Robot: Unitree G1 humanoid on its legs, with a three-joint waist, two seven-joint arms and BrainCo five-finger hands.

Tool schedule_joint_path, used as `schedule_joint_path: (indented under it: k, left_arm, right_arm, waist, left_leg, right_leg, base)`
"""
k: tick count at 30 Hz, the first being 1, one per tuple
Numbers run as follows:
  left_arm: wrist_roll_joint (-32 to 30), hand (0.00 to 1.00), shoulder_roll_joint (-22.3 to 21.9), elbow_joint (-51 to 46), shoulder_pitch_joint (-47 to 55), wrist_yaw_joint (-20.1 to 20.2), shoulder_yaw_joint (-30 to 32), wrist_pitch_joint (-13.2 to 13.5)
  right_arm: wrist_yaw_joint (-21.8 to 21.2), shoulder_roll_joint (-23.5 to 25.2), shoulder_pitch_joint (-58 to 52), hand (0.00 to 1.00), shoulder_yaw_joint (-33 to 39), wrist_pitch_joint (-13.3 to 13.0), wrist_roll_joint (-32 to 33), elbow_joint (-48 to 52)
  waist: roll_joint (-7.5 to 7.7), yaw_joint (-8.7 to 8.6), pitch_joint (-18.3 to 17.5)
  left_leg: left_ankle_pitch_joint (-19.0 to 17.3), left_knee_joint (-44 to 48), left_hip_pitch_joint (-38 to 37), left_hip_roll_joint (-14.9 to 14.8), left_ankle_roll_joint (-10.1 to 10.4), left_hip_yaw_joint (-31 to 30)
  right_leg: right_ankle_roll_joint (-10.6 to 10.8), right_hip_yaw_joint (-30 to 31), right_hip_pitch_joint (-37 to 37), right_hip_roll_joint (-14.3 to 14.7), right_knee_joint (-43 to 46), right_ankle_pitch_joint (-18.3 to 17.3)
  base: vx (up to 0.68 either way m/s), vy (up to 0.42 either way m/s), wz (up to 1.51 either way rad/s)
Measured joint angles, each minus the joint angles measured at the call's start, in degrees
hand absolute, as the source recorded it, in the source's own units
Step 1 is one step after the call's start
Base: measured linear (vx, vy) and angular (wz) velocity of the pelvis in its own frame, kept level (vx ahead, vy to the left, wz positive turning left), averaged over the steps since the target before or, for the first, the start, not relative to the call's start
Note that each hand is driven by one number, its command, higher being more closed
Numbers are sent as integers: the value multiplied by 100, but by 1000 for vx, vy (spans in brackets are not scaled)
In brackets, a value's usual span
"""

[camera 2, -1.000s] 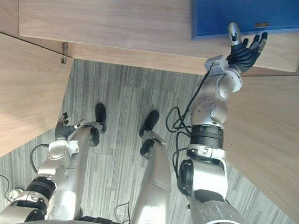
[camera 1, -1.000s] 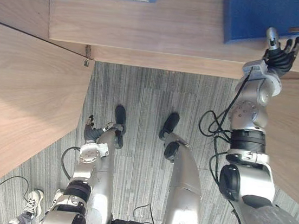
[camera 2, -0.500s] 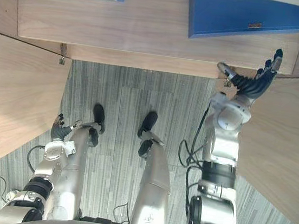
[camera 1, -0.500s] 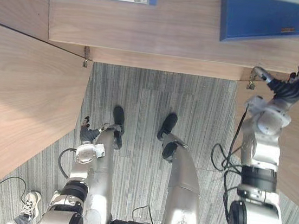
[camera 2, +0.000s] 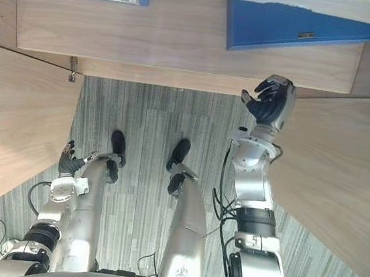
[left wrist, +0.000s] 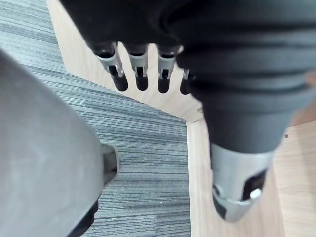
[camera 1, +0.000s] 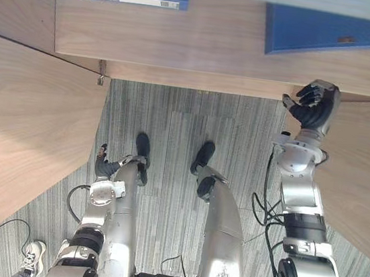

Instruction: Walk over to the cabinet, pick up the folder, carry it to the office cabinet, place the folder inside the office cabinet, then close the office cabinet door

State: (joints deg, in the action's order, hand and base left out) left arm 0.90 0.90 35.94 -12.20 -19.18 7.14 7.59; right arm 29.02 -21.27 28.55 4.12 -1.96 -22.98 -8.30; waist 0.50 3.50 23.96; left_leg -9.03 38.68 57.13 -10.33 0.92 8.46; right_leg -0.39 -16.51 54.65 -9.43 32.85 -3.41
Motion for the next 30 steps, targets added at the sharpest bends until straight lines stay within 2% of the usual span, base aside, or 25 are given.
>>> schedule_joint_path:
  k: [4,10,24,30]
  left_arm:
    - [1,0,24,-53,-1,0,-14,44]
    - [3,0,61,-50,-15,-4,-21,88]
    - [13,0,241,-40,-44,-15,-55,222]
    - [37,0,259,-50,-42,-17,-65,238]
  right_arm:
    - [-8,-208,408,100,-433,-22,-214,-409]
    - [-13,-410,779,100,-600,-22,-195,-896]
    - [-39,-1024,1686,100,-850,-32,213,-1812]
    - [-236,-1406,2190,100,-1151,-32,298,-2227]
  waist:
    - [8,13,4]
    - [9,23,5]
    - [9,86,4]
    - [9,117,4]
  left_leg:
    - [0,22,98,42,-1,-18]
    - [1,34,213,85,-2,-45]
    - [37,124,588,121,-15,-73]
    - [37,114,605,139,-15,-69]
  right_leg:
    - [1,-1,123,-56,94,-49]
    - [1,-35,226,-128,183,-101]
    - [-13,-129,560,-254,399,-191]
    - [-5,-145,566,-283,397,-199]
  base:
    - [28,-4,5]
    - [23,-2,6]
    - [14,-5,5]
    - [17,-1,1]
